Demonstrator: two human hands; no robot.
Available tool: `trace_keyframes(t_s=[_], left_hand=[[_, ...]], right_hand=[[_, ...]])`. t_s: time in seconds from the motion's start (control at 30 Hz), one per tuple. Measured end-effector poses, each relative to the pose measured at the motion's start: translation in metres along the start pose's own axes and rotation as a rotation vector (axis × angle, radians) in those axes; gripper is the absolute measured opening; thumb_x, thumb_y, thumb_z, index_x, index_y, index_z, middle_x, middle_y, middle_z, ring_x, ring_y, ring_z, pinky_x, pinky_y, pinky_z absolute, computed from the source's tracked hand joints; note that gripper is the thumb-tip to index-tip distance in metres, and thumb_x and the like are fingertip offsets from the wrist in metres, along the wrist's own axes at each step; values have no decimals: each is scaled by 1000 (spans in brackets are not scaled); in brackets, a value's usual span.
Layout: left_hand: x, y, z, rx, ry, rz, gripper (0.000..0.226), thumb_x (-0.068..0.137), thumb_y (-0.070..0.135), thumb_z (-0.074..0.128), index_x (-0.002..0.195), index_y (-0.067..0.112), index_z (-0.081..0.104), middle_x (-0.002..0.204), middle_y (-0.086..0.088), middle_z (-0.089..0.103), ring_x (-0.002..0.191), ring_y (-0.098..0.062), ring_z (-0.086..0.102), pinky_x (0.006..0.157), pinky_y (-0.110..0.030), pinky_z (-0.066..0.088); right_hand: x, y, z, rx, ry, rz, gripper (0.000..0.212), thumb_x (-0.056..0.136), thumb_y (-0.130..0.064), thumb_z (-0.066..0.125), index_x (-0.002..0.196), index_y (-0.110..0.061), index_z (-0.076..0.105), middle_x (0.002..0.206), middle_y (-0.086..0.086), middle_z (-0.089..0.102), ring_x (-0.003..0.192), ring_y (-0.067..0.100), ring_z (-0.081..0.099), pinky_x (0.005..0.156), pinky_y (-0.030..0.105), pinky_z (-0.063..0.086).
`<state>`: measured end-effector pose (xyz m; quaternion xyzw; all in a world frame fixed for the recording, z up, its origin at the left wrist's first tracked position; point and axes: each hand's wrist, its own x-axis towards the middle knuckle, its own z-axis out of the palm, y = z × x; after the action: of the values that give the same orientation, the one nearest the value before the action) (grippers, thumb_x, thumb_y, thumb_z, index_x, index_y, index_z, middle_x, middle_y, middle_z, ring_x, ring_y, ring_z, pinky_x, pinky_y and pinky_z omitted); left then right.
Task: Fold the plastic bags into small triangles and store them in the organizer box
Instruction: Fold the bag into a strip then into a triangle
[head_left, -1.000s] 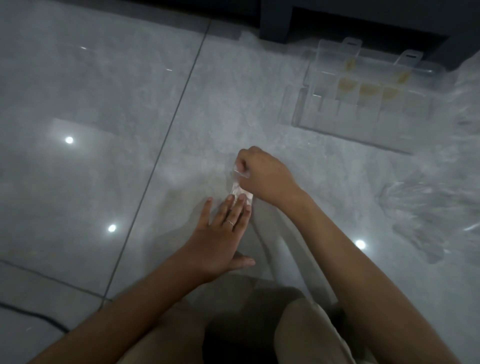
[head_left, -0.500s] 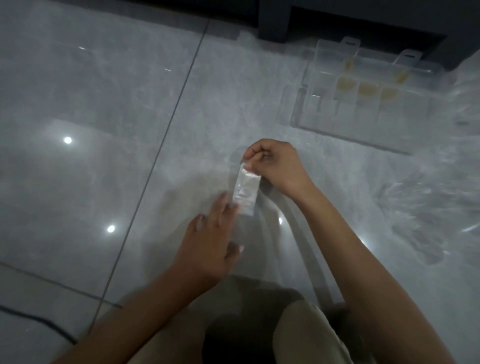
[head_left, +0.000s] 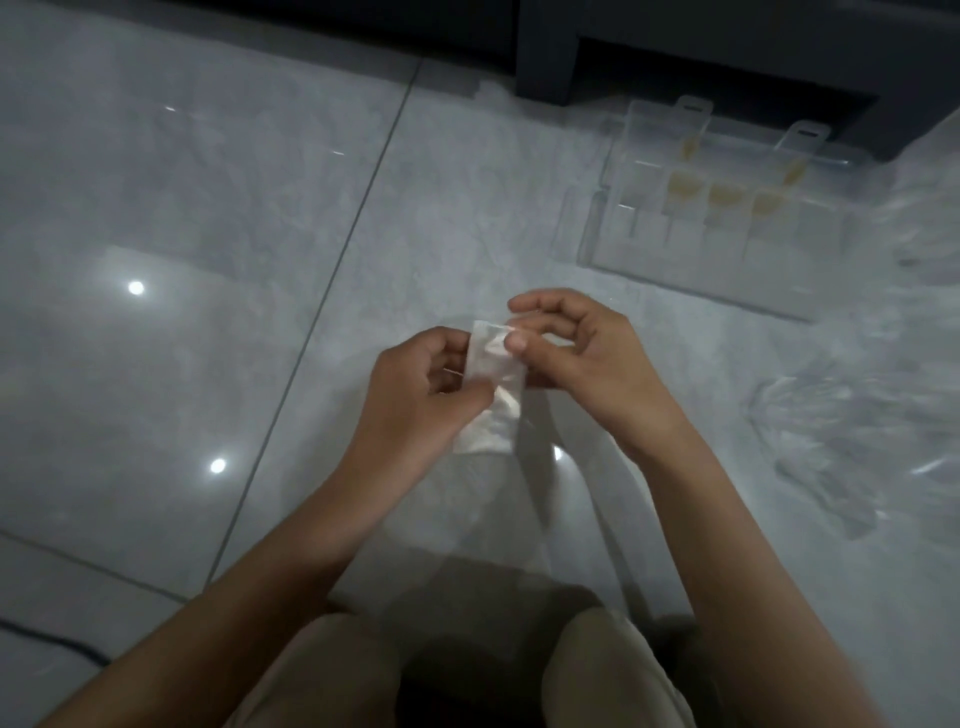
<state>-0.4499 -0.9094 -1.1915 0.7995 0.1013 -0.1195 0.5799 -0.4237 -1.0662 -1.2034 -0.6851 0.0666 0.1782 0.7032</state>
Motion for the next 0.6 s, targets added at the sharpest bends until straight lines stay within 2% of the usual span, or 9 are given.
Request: trace_keyframes(t_s=[0.07, 0.13, 0.23, 0.3, 0.43, 0.53, 0.6], left_hand=[[2, 1, -1, -74, 21, -17, 21, 77, -1, 74, 96, 6, 69, 86, -2, 74, 71, -7, 69, 62, -16, 50], [3, 0, -2, -121, 24, -44, 21, 77, -2, 74, 96, 6, 69, 86, -4, 74, 72, -8, 69, 62, -18, 53], [2, -1, -4, -177, 9, -83, 22, 77, -5, 73, 93, 9, 68, 80, 0, 73, 73, -12, 71, 65, -26, 58], [1, -1, -4, -229, -19, -91, 24, 76, -10, 71, 89, 10, 67, 75, 2, 73, 71, -11, 70, 62, -23, 57], [-1, 0, -5, -214, -37, -18, 24, 78, -12, 67, 80, 11, 69, 77, 0, 74, 74, -13, 71, 66, -23, 56], [0, -1, -6, -98, -40, 96, 30, 79, -15, 62, 75, 13, 72, 88, 2, 72, 84, -12, 70, 75, -25, 56], [1, -1, -6, -58, -38, 142, 36, 78, -18, 60, 74, 16, 72, 93, 3, 71, 87, -11, 68, 77, -25, 55]], right_hand=[[-6, 6, 4, -18, -41, 68, 24, 76, -9, 77, 98, -5, 67, 84, 10, 67, 69, 10, 65, 60, 22, 55], [-11, 10, 6, -12, -50, 76, 14, 79, -2, 74, 91, -1, 66, 76, 11, 65, 63, 10, 63, 56, 21, 54], [-12, 13, 2, 7, -9, 68, 15, 81, 5, 70, 81, -9, 63, 71, 4, 61, 56, 8, 61, 54, 20, 53], [-12, 13, -1, 10, -7, 46, 23, 82, 8, 67, 77, -14, 62, 74, 1, 60, 55, 7, 60, 56, 20, 53], [-13, 9, -4, 21, -55, -6, 29, 83, 17, 60, 78, -12, 65, 75, -7, 67, 63, 12, 66, 61, 22, 55], [-14, 8, -6, -5, -54, -56, 33, 82, 20, 52, 79, -7, 69, 80, 7, 71, 74, 26, 68, 68, 28, 57], [-14, 9, -6, -11, -44, -103, 38, 81, 22, 49, 76, -9, 71, 84, 5, 71, 79, 22, 68, 67, 26, 56]])
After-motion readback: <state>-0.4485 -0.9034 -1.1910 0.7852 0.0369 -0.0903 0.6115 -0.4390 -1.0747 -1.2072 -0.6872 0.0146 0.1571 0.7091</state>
